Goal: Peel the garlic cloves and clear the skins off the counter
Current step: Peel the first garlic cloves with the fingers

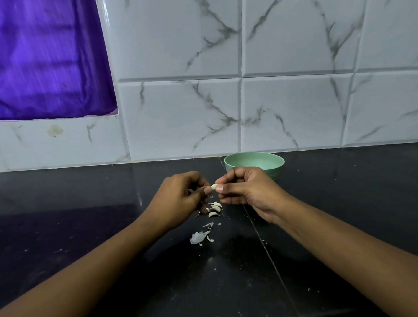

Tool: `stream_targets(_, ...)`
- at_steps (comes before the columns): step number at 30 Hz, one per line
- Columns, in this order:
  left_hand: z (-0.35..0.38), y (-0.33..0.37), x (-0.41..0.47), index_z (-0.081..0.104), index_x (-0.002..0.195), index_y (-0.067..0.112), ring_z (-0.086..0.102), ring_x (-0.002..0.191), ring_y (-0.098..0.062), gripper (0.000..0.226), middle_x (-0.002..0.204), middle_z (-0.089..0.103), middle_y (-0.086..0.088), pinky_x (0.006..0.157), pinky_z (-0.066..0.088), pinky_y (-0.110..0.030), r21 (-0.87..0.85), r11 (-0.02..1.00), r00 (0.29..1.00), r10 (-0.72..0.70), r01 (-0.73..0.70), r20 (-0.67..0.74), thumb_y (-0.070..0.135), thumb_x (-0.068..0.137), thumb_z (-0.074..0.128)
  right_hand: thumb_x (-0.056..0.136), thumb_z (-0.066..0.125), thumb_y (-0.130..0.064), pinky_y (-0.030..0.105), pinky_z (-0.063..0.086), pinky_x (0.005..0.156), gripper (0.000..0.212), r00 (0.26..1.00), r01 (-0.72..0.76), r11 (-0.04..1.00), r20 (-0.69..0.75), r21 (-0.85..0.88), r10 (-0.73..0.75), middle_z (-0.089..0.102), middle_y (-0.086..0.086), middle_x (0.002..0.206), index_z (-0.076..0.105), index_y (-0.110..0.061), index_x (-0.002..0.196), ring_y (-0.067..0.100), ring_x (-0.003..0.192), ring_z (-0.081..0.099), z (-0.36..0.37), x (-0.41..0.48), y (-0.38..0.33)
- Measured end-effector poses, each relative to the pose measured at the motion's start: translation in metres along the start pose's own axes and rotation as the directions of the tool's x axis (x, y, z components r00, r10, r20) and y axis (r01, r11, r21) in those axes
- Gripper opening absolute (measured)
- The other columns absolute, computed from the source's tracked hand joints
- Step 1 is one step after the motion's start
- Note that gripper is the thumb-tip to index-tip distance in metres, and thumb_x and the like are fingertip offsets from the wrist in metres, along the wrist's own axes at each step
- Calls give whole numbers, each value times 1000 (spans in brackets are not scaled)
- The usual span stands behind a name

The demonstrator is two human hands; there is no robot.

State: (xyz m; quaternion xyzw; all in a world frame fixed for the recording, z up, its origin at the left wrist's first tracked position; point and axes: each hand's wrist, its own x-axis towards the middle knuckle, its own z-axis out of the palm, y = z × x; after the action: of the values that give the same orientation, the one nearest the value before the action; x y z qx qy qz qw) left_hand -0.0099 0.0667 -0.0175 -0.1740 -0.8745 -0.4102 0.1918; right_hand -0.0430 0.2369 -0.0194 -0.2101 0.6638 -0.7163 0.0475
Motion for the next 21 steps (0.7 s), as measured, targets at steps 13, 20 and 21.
stream_targets(13,2,-1,-2,58,76,17,68,55,-9,15,63,68,3,65,53,-27,75,996,999,42,-41,-5,17,90,64,79,68,6,20,56,55,12,997,-69,998,-40,-3,69,65,0,59,64,-4,75,6,53,63,2,-1,-1)
stream_targets(20,1,2,-1,59,78,12,67,53,-15,14,62,65,1,63,54,-32,-179,971,987,-149,158,66,12,92,60,79,69,4,20,57,62,15,997,68,989,-20,-129,-71,64,1,67,64,-10,75,6,60,62,3,0,1)
stream_targets(21,0,4,-1,59,80,9,65,51,-16,13,62,65,-1,59,53,-30,-302,919,966,-224,254,130,9,93,58,79,69,3,20,57,64,16,994,104,981,-2,-161,-105,64,1,70,64,-12,75,7,64,62,3,0,1)
